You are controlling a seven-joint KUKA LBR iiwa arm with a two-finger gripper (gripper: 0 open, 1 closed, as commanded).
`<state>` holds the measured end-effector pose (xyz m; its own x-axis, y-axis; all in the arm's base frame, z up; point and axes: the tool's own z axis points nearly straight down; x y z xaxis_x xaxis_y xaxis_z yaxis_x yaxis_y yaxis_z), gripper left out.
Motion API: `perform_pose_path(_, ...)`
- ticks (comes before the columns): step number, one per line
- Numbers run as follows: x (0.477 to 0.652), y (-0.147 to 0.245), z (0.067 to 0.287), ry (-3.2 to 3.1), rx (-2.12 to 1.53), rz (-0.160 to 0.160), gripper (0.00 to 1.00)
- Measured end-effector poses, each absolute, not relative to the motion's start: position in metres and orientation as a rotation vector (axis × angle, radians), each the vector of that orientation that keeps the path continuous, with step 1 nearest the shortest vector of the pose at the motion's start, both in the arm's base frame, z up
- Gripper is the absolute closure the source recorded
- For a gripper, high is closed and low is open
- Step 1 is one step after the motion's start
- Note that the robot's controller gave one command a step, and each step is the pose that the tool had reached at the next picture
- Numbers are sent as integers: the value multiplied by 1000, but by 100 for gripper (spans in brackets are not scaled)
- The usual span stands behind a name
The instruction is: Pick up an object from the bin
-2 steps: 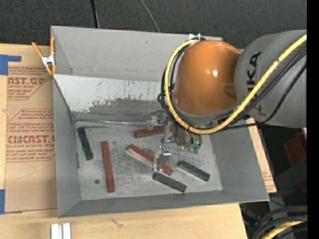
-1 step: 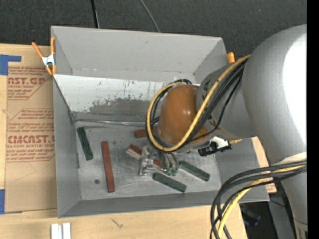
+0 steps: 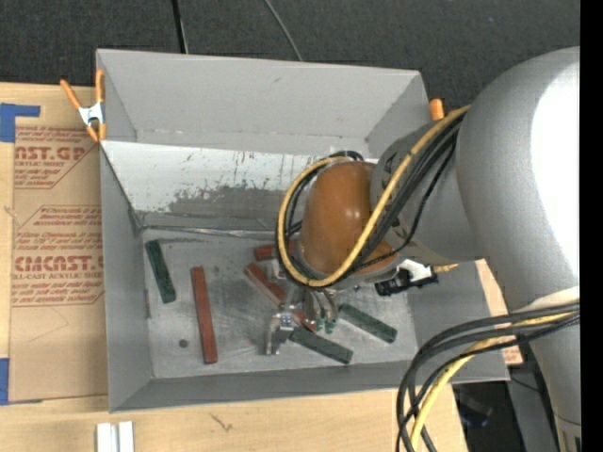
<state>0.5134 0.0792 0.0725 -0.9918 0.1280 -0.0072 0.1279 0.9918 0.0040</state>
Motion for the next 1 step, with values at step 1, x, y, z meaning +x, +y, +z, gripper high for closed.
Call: perform_pose_path(1, 514, 80, 74, 3130, 201, 7, 100)
